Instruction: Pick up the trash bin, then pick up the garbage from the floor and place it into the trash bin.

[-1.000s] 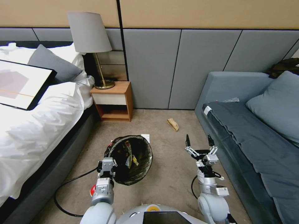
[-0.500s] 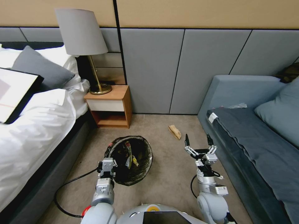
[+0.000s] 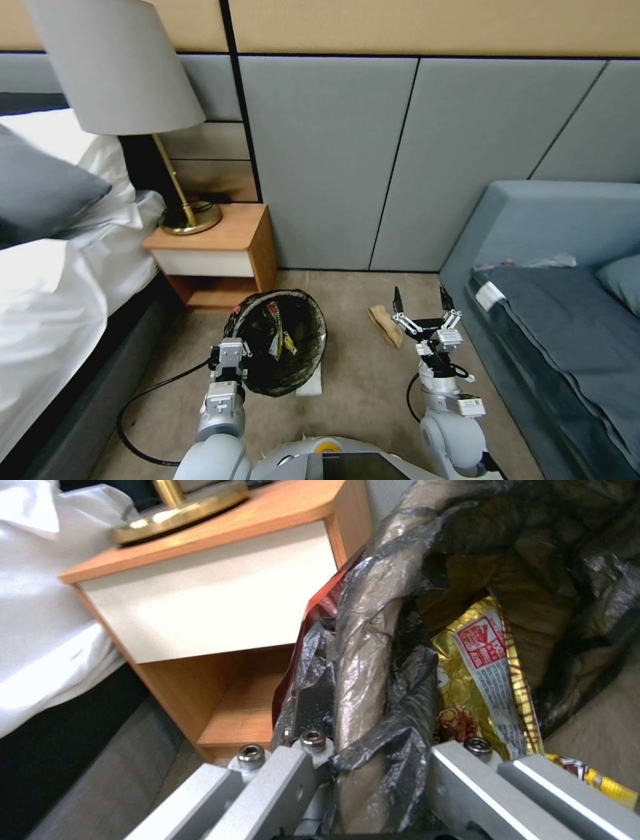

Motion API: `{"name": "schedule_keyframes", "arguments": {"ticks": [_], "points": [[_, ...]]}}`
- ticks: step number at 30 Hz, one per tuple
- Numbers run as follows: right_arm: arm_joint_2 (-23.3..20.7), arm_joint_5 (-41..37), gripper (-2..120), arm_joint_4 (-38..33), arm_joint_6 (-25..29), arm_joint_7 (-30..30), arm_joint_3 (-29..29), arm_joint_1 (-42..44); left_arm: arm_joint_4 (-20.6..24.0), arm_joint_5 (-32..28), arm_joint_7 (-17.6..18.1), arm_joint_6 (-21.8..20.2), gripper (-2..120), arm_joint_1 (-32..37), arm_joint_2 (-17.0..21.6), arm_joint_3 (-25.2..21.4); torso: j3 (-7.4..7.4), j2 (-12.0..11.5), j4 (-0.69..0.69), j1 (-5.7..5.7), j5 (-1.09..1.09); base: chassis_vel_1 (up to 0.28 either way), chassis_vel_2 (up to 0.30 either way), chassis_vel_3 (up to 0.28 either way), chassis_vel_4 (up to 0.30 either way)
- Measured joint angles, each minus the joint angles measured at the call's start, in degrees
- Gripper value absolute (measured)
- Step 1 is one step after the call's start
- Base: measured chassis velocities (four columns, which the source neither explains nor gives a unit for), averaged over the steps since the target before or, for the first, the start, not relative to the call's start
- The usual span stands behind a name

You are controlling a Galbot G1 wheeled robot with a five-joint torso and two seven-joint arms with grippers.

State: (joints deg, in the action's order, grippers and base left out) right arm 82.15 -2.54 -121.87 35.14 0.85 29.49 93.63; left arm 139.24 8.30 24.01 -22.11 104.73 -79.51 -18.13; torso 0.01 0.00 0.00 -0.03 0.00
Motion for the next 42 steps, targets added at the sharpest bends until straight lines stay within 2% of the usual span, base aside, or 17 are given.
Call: {"name": "schedule_keyframes", "arguments": {"ticks": [21, 25, 28, 29, 32, 33, 36, 37, 40, 42], "points": [[-0.85, 0.45, 100, 0.71, -0.76, 0.91, -0.39, -1.87, 0.11, 0.48, 0.05, 0.10, 1, 1.50, -0.07, 1.59, -0.02, 0.00, 0.01, 0.03, 0.00, 0.009, -0.013, -0.011, 0.005], [-2.24, -0.63, 100, 1.03, -4.04, 0.42, -1.37, -1.96, 0.22, 0.55, 0.08, 0.10, 1, 2.25, 0.19, 1.89, -0.02, 0.00, 0.01, 0.03, 0.00, 0.000, 0.000, 0.000, 0.000], [-3.92, -1.81, 100, 2.19, -9.69, -0.55, -2.53, -3.09, 0.24, 0.74, 0.09, 0.11, 1, 2.43, 0.19, 1.98, -0.02, 0.00, 0.01, 0.03, 0.00, 0.000, 0.000, 0.000, 0.000], [-3.92, -1.81, 100, 2.19, -9.69, -0.55, -2.53, -3.09, 0.24, 0.74, 0.09, 0.11, 1, 2.43, 0.19, 1.98, -0.02, 0.00, 0.01, 0.03, 0.00, 0.000, 0.000, 0.000, 0.000], [-6.23, -4.56, 100, 3.60, -18.02, -2.07, -4.67, -5.14, 0.24, 0.79, 0.09, 0.11, 1, 2.37, 0.38, 1.89, -0.02, 0.00, 0.01, 0.03, 0.00, 0.000, 0.000, 0.000, 0.000], [-6.23, -4.56, 100, 3.60, -18.02, -2.07, -4.67, -5.14, 0.24, 0.79, 0.09, 0.11, 1, 2.37, 0.38, 1.89, -0.02, 0.00, 0.01, 0.03, 0.00, 0.000, 0.000, 0.000, 0.000], [-8.30, -7.23, 100, 6.83, -25.83, -2.91, -6.75, -8.01, 0.25, 0.80, 0.09, 0.12, 1, 2.30, 0.40, 1.83, -0.01, 0.00, 0.00, 0.03, 0.00, 0.000, 0.000, 0.000, 0.000], [-8.30, -7.23, 100, 6.83, -25.83, -2.91, -6.75, -8.01, 0.25, 0.80, 0.09, 0.12, 1, 2.30, 0.40, 1.83, -0.01, 0.00, 0.00, 0.03, 0.00, 0.000, 0.000, 0.000, 0.000], [-10.02, -8.63, 100, 12.23, -32.83, -2.14, -8.15, -11.23, 0.24, 0.97, 0.09, 0.14, 1, 2.49, 0.40, 1.83, -0.01, 0.00, 0.00, 0.03, -0.01, 0.000, 0.000, 0.000, 0.000], [-10.49, -8.73, 100, 14.21, -34.26, -1.37, -8.53, -12.33, 0.24, 1.01, 0.09, 0.16, 1, 2.59, 0.40, 1.81, -0.01, 0.00, 0.01, 0.03, 0.00, 0.000, 0.000, 0.000, 0.000]]}}
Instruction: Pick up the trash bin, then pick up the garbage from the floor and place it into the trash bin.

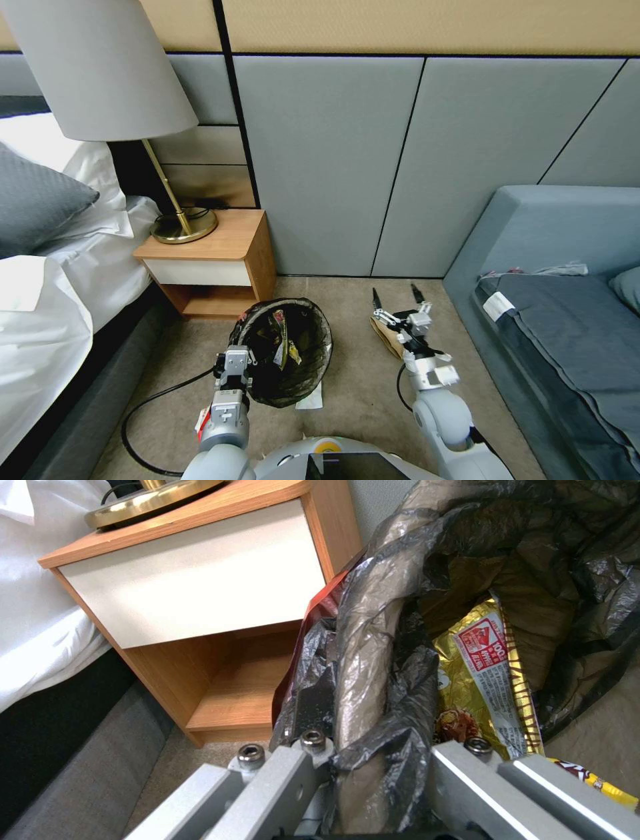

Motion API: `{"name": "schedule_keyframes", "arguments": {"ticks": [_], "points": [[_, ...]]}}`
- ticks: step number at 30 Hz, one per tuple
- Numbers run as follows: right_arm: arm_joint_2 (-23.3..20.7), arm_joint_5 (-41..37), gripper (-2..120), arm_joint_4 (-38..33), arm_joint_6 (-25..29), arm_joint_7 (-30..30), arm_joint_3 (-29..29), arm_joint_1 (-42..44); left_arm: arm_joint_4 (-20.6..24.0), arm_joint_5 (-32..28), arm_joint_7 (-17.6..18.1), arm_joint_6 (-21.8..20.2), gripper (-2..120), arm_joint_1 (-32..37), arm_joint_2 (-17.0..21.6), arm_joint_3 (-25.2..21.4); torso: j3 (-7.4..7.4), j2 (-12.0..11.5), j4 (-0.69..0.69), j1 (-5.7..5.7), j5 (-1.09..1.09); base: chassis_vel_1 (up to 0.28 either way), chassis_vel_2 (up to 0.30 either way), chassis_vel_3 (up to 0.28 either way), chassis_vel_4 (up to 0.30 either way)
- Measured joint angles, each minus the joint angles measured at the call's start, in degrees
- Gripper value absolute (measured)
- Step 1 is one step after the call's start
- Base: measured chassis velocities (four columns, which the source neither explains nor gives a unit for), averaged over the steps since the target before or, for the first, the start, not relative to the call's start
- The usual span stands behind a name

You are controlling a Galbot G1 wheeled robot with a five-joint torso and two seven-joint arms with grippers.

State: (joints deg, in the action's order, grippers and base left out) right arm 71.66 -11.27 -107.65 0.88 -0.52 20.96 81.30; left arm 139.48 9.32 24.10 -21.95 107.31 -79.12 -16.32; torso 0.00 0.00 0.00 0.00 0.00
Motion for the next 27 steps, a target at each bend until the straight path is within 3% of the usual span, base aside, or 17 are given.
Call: {"name": "schedule_keyframes", "arguments": {"ticks": [7, 10, 11, 15, 27], "points": [[-1.36, 0.07, 100, 8.19, -3.23, 3.08, -1.13, -3.84, 0.08, 0.14, 0.00, 0.05, 1, 0.13, -0.11, -0.11, 0.00, 0.00, -0.01, 0.00, 0.00, 0.000, 0.000, 0.000, 0.000], [-2.34, 0.70, 100, 18.21, -3.49, 5.59, -2.12, -7.59, 0.14, 0.17, -0.01, 0.06, 1, 0.08, -0.20, -0.17, 0.00, 0.00, 0.00, 0.00, 0.01, 0.000, 0.000, 0.000, 0.000], [-2.34, 0.70, 100, 18.21, -3.49, 5.59, -2.12, -7.59, 0.14, 0.17, -0.01, 0.06, 1, 0.08, -0.20, -0.17, 0.00, 0.00, 0.00, 0.00, 0.01, 0.000, 0.000, 0.000, 0.000], [-2.13, 2.65, 100, 30.75, -1.00, 7.85, -2.39, -13.63, 0.26, 0.18, -0.01, 0.06, 1, 0.04, -0.23, -0.41, 0.00, 0.00, -0.01, 0.00, 0.00, 0.000, 0.000, 0.000, 0.000], [-0.47, 4.68, 100, 46.62, 4.00, 8.07, -1.14, -21.12, 0.22, 0.12, 0.05, 0.06, 1, 0.09, -0.47, -0.56, 0.00, 0.00, 0.00, 0.00, 0.00, 0.000, 0.000, 0.000, 0.000]]}}
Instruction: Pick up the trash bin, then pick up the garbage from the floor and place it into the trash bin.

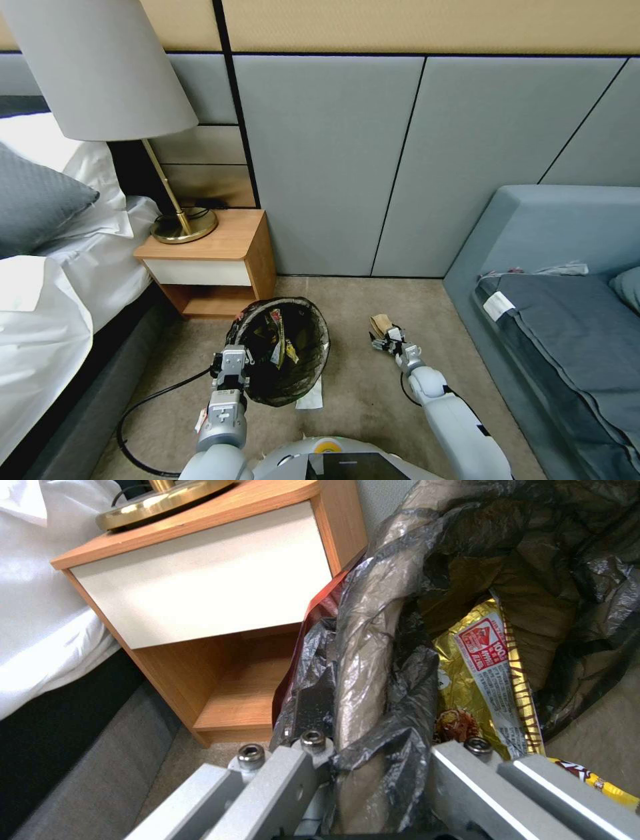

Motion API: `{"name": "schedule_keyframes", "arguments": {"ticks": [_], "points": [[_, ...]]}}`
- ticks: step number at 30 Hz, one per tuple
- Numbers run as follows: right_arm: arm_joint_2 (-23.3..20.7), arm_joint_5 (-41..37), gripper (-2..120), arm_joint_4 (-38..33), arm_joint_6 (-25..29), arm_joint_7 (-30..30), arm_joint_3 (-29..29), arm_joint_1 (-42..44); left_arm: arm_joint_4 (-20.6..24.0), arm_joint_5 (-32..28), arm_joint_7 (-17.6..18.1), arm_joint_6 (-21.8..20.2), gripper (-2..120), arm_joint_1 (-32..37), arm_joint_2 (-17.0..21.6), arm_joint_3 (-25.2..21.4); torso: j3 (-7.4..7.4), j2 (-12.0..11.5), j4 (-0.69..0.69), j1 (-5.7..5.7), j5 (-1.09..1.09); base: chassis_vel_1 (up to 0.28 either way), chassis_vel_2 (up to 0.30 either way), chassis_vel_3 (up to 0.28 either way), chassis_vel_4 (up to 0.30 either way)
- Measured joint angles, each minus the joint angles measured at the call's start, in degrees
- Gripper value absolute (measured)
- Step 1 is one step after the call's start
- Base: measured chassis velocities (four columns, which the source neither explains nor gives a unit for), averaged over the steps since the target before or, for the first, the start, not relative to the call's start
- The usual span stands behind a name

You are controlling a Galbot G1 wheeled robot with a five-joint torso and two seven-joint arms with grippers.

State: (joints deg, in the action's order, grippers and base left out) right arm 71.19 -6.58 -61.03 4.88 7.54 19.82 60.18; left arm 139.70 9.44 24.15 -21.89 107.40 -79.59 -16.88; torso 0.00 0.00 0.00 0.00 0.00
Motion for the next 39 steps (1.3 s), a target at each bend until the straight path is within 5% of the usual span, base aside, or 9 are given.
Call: {"name": "schedule_keyframes", "arguments": {"ticks": [9, 17, 39], "points": [[0.95, 0.58, 98, 7.59, 1.97, -0.43, 0.26, -3.30, 0.13, 0.09, 0.06, 0.04, 1, 0.29, -0.04, -0.03, 0.00, 0.00, 0.00, 0.00, 0.01, 0.000, 0.000, 0.000, 0.000], [1.59, 0.46, 84, 9.50, 3.60, -0.15, 0.54, -3.30, 0.41, 0.35, 0.09, 0.05, 1, 0.39, -0.21, 0.00, 0.00, 0.00, 0.00, 0.00, 0.01, 0.000, 0.000, 0.000, 0.000], [1.97, 0.16, 5, 9.94, 5.30, -1.73, 1.03, -3.23, 0.00, 0.93, 0.13, 0.44, 1, 0.29, -0.66, 0.63, 0.00, 0.00, 0.00, 0.00, 0.00, 0.000, 0.000, 0.000, 0.000]]}}
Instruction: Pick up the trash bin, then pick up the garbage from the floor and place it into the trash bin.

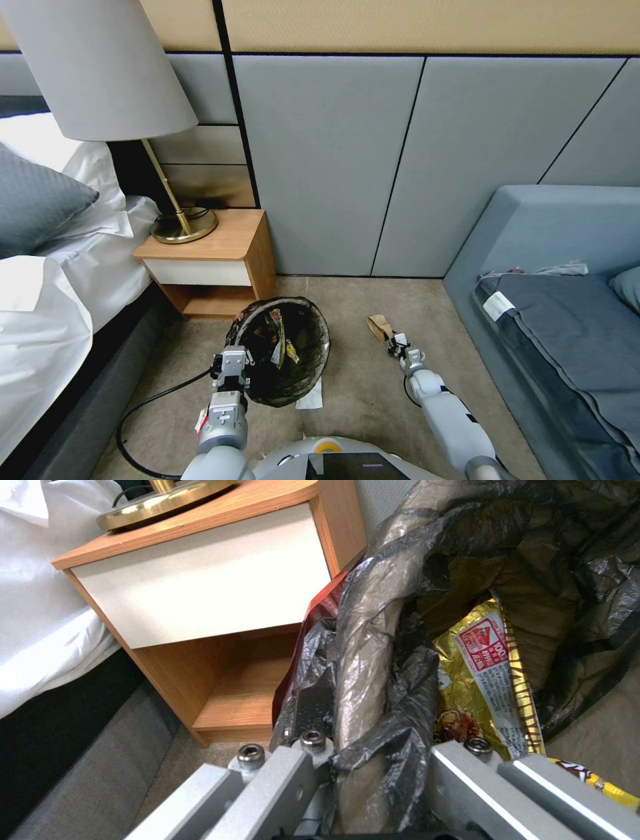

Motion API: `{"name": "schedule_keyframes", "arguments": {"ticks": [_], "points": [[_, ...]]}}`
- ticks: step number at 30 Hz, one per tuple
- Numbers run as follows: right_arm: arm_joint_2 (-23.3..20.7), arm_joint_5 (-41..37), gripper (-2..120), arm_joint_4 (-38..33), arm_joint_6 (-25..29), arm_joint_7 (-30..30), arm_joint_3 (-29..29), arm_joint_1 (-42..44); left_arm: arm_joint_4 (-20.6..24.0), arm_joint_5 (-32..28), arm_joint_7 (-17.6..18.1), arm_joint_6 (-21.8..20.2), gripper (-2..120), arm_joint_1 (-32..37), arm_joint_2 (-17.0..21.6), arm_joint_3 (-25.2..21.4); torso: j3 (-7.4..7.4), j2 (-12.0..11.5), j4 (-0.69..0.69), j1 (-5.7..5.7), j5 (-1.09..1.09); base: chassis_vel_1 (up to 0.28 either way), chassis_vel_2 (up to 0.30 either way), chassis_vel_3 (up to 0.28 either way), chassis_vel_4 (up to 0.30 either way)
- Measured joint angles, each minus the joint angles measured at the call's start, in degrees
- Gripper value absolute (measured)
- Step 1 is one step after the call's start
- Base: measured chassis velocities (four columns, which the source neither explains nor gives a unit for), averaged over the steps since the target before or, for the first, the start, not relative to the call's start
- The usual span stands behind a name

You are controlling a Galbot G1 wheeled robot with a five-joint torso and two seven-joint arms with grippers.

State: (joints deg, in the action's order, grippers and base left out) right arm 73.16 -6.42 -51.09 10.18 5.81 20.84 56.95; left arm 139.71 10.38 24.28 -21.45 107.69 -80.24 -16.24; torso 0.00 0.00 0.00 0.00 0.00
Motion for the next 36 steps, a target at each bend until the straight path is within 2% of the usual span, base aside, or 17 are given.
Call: {"name": "schedule_keyframes", "arguments": {"ticks": [1, 15, 19, 21, 22, 24, 25, 27, 28, 29, 31, 32, 33, 36], "points": [[0.14, -0.02, 0, 0.12, 0.16, -0.14, 0.06, -0.09, -0.04, 0.00, 0.00, 0.00, 1, -0.02, -0.02, 0.00, 0.00, 0.00, -0.02, 0.00, -0.02, 0.000, 0.000, 0.000, 0.000], [-0.17, -1.41, 0, -4.46, 0.83, -2.25, 0.34, 0.95, -0.23, 0.07, -0.04, 0.00, 1, -0.21, -0.11, 0.32, 0.00, 0.00, 0.00, 0.00, 0.00, 0.000, 0.000, 0.000, 0.000], [-0.43, -2.35, 0, -8.75, 1.08, -3.38, 0.78, 2.05, -0.22, 0.10, -0.05, 0.00, 1, -0.20, -0.10, 0.35, 0.00, 0.00, 0.00, 0.00, 0.00, 0.000, 0.000, 0.000, 0.000], [-0.90, -3.67, 0, -16.29, 0.97, -4.60, 1.34, 4.18, -0.22, 0.10, -0.05, 0.00, 1, -0.16, -0.06, 0.23, 0.00, 0.00, 0.00, 0.00, 0.00, 0.000, 0.000, 0.000, 0.000], [-0.90, -3.67, 0, -16.29, 0.97, -4.60, 1.34, 4.18, -0.22, 0.10, -0.05, 0.00, 1, -0.16, -0.06, 0.23, 0.00, 0.00, 0.00, 0.00, 0.00, 0.000, 0.000, 0.000, 0.000], [-1.24, -4.92, 0, -25.54, 0.97, -5.50, 2.08, 7.05, -0.26, 0.10, -0.05, -0.01, 1, -0.24, -0.02, 0.16, 0.00, 0.00, -0.01, 0.00, 0.02, 0.000, 0.000, 0.000, 0.000], [-1.24, -4.92, 0, -25.54, 0.97, -5.50, 2.08, 7.05, -0.26, 0.10, -0.05, -0.01, 1, -0.24, -0.02, 0.16, 0.00, 0.00, -0.01, 0.00, 0.02, 0.000, 0.000, 0.000, 0.000], [-1.33, -6.19, 0, -33.18, 1.49, -5.78, 2.64, 9.52, -0.39, 0.08, -0.05, -0.06, 1, -0.31, -0.01, 0.18, 0.00, 0.00, 0.00, 0.00, 0.01, 0.000, 0.000, 0.000, 0.000], [-1.33, -6.92, 0, -39.17, 2.47, -5.69, 3.05, 11.14, -0.45, 0.08, -0.05, -0.09, 1, -0.35, 0.00, 0.21, 0.00, 0.00, 0.00, 0.00, 0.01, 0.000, 0.000, 0.000, 0.000], [-1.33, -6.92, 0, -39.17, 2.47, -5.69, 3.05, 11.14, -0.45, 0.08, -0.05, -0.09, 1, -0.35, 0.00, 0.21, 0.00, 0.00, 0.00, 0.00, 0.01, 0.000, 0.000, 0.000, 0.000], [-1.33, -8.04, 0, -48.37, 4.04, -4.60, 3.33, 13.41, -0.48, 0.08, -0.05, -0.12, 1, -0.35, 0.03, 0.22, 0.00, 0.00, 0.00, 0.00, 0.02, 0.000, 0.000, 0.000, 0.000], [-1.36, -8.45, 0, -51.27, 4.61, -3.92, 3.32, 14.13, -0.51, 0.08, -0.05, -0.12, 1, -0.35, 0.07, 0.20, -0.01, 0.00, -0.01, 0.00, 0.01, 0.000, 0.000, 0.000, 0.000], [-1.36, -8.45, 0, -51.27, 4.61, -3.92, 3.32, 14.13, -0.51, 0.08, -0.05, -0.12, 1, -0.35, 0.07, 0.20, -0.01, 0.00, -0.01, 0.00, 0.01, 0.000, 0.000, 0.000, 0.000], [-1.78, -10.20, 0, -60.22, 6.84, 0.10, 2.29, 16.59, -0.66, 0.04, -0.06, -0.14, 1, -0.38, 0.18, 0.16, -0.01, 0.00, 0.01, 0.00, 0.00, 0.000, 0.000, 0.000, 0.000]]}}
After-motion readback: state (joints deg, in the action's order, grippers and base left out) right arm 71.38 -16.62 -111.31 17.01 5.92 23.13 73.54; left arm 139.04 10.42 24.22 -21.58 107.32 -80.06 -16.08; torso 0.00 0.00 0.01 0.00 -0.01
